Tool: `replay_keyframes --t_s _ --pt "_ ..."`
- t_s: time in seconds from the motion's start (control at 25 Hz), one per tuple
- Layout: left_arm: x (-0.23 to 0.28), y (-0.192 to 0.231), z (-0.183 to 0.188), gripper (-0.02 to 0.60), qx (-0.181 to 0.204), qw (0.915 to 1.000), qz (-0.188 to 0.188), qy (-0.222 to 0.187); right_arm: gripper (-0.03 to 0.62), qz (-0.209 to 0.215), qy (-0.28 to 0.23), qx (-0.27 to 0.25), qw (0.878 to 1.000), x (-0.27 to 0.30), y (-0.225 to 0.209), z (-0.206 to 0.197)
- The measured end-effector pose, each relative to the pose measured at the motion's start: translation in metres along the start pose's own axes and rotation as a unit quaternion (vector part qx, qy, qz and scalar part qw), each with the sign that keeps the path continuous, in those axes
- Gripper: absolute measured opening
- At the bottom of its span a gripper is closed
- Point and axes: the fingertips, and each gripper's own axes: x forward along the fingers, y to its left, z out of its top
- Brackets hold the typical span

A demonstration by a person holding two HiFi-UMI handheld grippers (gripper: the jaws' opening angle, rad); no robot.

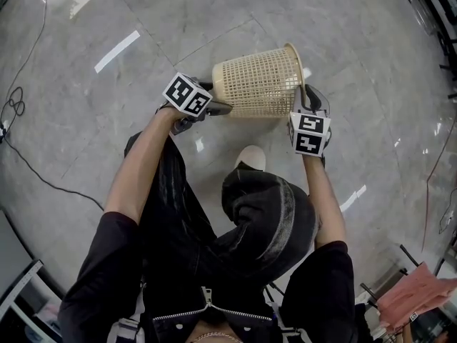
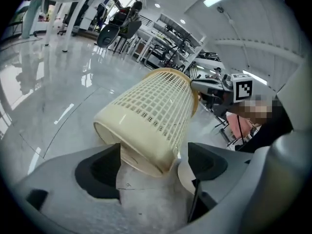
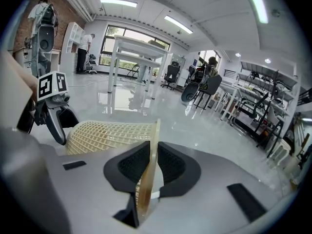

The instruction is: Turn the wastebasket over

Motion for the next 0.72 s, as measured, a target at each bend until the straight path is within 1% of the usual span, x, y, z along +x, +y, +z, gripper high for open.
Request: replay_keyframes --t_s 0.12,0.28,0.44,0.56,0.64,0.72 --pt "0.004 0.000 0.002 0.419 0.026 0.9996 0.012 0.007 0.048 -0.002 -0.004 -0.007 1.000 -0.003 -0.004 0.008" --pt "0.009 -0.002 0.008 0.417 0.033 0.9993 0.018 0.001 0.048 0.005 -0.001 -0.018 1.000 0.002 -0.012 0.024" --pt "0.014 -0.002 0.008 0.417 0.052 0.9981 0.033 0.008 0.048 0.019 0.040 -0.001 0.999 0.014 -0.014 0.013" --pt "0.016 -0.002 0.012 0.417 0.059 0.9974 0.041 0.005 0.048 0.014 0.042 0.005 0.999 0.013 -0.015 0.008" --pt "0.015 0.001 0.015 0.417 0.076 0.9956 0.055 0.006 0.048 0.014 0.041 0.001 0.999 0.011 -0.016 0.008" --pt "0.014 0.003 0.018 0.417 0.083 0.9946 0.061 0.001 0.048 0.014 0.041 -0.007 0.999 0.010 -0.016 0.007"
